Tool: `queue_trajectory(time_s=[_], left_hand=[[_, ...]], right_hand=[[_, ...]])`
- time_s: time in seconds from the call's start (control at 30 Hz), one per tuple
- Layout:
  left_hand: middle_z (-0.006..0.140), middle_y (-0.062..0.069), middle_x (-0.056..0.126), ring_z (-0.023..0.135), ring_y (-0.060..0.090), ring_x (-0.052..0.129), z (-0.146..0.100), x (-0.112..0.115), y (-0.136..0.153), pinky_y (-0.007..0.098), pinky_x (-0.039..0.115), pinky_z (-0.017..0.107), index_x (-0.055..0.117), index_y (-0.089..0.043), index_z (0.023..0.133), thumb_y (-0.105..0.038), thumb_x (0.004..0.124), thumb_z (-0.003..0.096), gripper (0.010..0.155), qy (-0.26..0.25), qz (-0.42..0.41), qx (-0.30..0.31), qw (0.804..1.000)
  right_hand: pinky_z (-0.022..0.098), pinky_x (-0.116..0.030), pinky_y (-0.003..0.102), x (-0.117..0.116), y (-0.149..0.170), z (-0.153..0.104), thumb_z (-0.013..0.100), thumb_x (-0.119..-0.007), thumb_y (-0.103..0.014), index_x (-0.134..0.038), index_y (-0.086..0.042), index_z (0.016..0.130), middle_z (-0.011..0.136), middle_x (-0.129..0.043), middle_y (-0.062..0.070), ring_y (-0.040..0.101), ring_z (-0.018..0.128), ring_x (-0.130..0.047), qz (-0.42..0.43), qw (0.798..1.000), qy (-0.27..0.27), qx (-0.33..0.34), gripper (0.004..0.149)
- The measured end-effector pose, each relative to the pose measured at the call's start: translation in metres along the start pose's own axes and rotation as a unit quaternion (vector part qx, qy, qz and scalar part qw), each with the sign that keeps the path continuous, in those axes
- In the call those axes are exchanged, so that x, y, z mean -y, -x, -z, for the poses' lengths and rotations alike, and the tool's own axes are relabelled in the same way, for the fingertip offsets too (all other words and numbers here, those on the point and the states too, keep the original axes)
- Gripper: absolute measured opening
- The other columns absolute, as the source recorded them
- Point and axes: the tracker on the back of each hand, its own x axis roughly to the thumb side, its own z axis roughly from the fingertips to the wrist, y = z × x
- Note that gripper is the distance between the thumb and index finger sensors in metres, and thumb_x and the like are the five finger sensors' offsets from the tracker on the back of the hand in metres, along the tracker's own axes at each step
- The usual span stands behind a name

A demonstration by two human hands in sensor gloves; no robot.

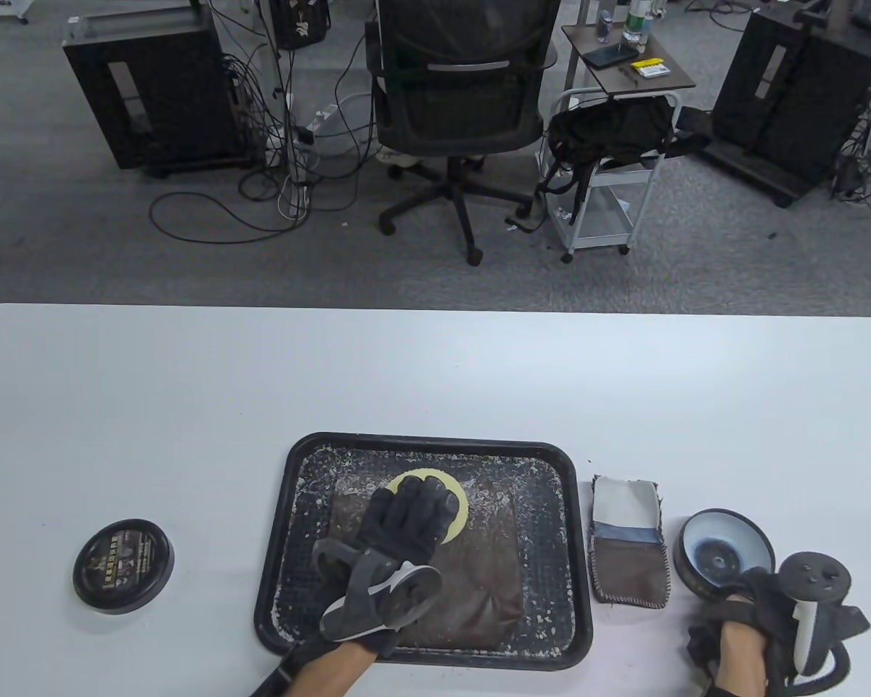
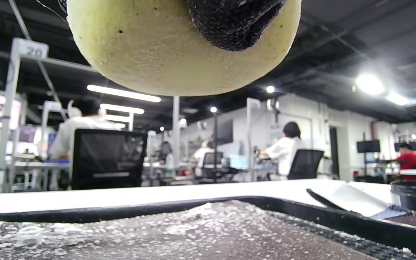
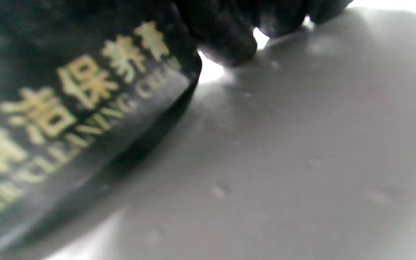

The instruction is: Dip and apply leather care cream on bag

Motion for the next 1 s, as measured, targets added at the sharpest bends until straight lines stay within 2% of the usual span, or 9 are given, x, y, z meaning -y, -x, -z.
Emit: queue_trajectory(time_s=[0.17, 0.27, 0.37, 0.5, 0.67, 0.7, 0.73, 0.77, 1.0], left_hand=[[0.104, -0.003, 0.068, 0.096, 0.025, 0.073, 0.000, 0.000, 0.001, 0.050, 0.066, 0.068, 0.068, -0.033, 0.095, -0.025, 0.078, 0.0397, 0.057, 0.001, 0.004, -0.003, 1.000], [0.104, -0.003, 0.068, 0.095, 0.025, 0.074, -0.001, 0.000, 0.001, 0.050, 0.067, 0.068, 0.068, -0.033, 0.095, -0.025, 0.078, 0.0396, 0.057, 0.003, 0.007, -0.004, 1.000], [0.104, -0.003, 0.068, 0.095, 0.025, 0.074, -0.001, -0.001, 0.001, 0.050, 0.067, 0.068, 0.067, -0.033, 0.095, -0.025, 0.078, 0.0397, 0.057, 0.002, 0.009, -0.006, 1.000], [0.104, -0.003, 0.068, 0.095, 0.025, 0.074, -0.001, -0.001, 0.001, 0.049, 0.067, 0.068, 0.067, -0.033, 0.095, -0.026, 0.078, 0.0397, 0.057, -0.002, 0.007, -0.006, 1.000], [0.104, -0.003, 0.068, 0.095, 0.025, 0.074, -0.002, 0.000, 0.000, 0.049, 0.067, 0.068, 0.067, -0.033, 0.095, -0.026, 0.078, 0.0396, 0.057, -0.008, 0.004, -0.002, 1.000], [0.104, -0.003, 0.068, 0.095, 0.025, 0.074, -0.002, -0.001, 0.000, 0.049, 0.067, 0.068, 0.067, -0.033, 0.095, -0.026, 0.078, 0.0397, 0.057, -0.011, 0.001, -0.001, 1.000], [0.104, -0.003, 0.068, 0.095, 0.025, 0.074, -0.003, -0.001, 0.000, 0.048, 0.067, 0.068, 0.067, -0.033, 0.095, -0.026, 0.078, 0.0397, 0.057, -0.014, -0.002, 0.001, 1.000], [0.104, -0.003, 0.068, 0.095, 0.025, 0.074, -0.003, -0.001, -0.001, 0.048, 0.067, 0.068, 0.067, -0.034, 0.095, -0.026, 0.078, 0.0398, 0.057, -0.017, -0.006, 0.003, 1.000], [0.104, -0.004, 0.068, 0.096, 0.024, 0.074, -0.006, -0.002, -0.009, 0.047, 0.068, 0.069, 0.066, -0.034, 0.095, -0.027, 0.078, 0.0401, 0.057, -0.038, -0.042, 0.050, 0.997]], right_hand=[[0.058, -0.068, 0.066, 0.014, -0.006, -0.006, 0.046, -0.066, -0.034, -0.083, 0.014, 0.081, 0.094, -0.064, 0.033, 0.057, 0.078, -0.077, 0.069, 0.997, 0.034, 0.023, 0.062], [0.047, -0.089, 0.051, 0.027, -0.018, -0.015, 0.045, -0.070, -0.036, -0.084, 0.014, 0.080, 0.085, -0.070, 0.041, 0.037, 0.060, -0.105, 0.116, 0.988, 0.071, 0.077, 0.063], [0.040, -0.094, 0.043, 0.034, -0.032, -0.026, 0.044, -0.077, -0.042, -0.088, 0.012, 0.078, 0.082, -0.077, 0.040, 0.026, 0.049, -0.111, 0.154, 0.977, 0.066, 0.134, 0.065], [0.044, -0.091, 0.042, 0.022, -0.044, -0.038, 0.045, -0.075, -0.050, -0.080, 0.006, 0.085, 0.089, -0.074, 0.032, 0.018, 0.050, -0.107, 0.229, 0.957, -0.010, 0.179, 0.069], [0.045, -0.088, 0.047, -0.002, -0.064, -0.065, 0.045, -0.077, -0.050, -0.073, 0.009, 0.089, 0.089, -0.068, 0.035, 0.021, 0.051, -0.102, 0.347, 0.911, -0.092, 0.203, 0.073], [0.045, -0.087, 0.047, -0.006, -0.069, -0.072, 0.045, -0.077, -0.050, -0.068, 0.007, 0.093, 0.087, -0.070, 0.035, 0.021, 0.051, -0.102, 0.351, 0.905, -0.107, 0.214, 0.075], [0.046, -0.087, 0.047, -0.008, -0.073, -0.078, 0.046, -0.076, -0.050, -0.053, 0.005, 0.102, 0.086, -0.072, 0.034, 0.021, 0.052, -0.101, 0.349, 0.903, -0.116, 0.221, 0.082], [0.046, -0.087, 0.047, -0.012, -0.077, -0.087, 0.046, -0.075, -0.051, -0.050, 0.004, 0.103, 0.084, -0.075, 0.031, 0.021, 0.052, -0.101, 0.345, 0.902, -0.122, 0.231, 0.083], [0.045, -0.084, 0.048, -0.044, -0.104, -0.137, 0.046, -0.074, -0.050, -0.054, 0.002, 0.103, 0.076, -0.082, 0.024, 0.021, 0.047, -0.099, 0.283, 0.886, -0.195, 0.311, 0.080]])
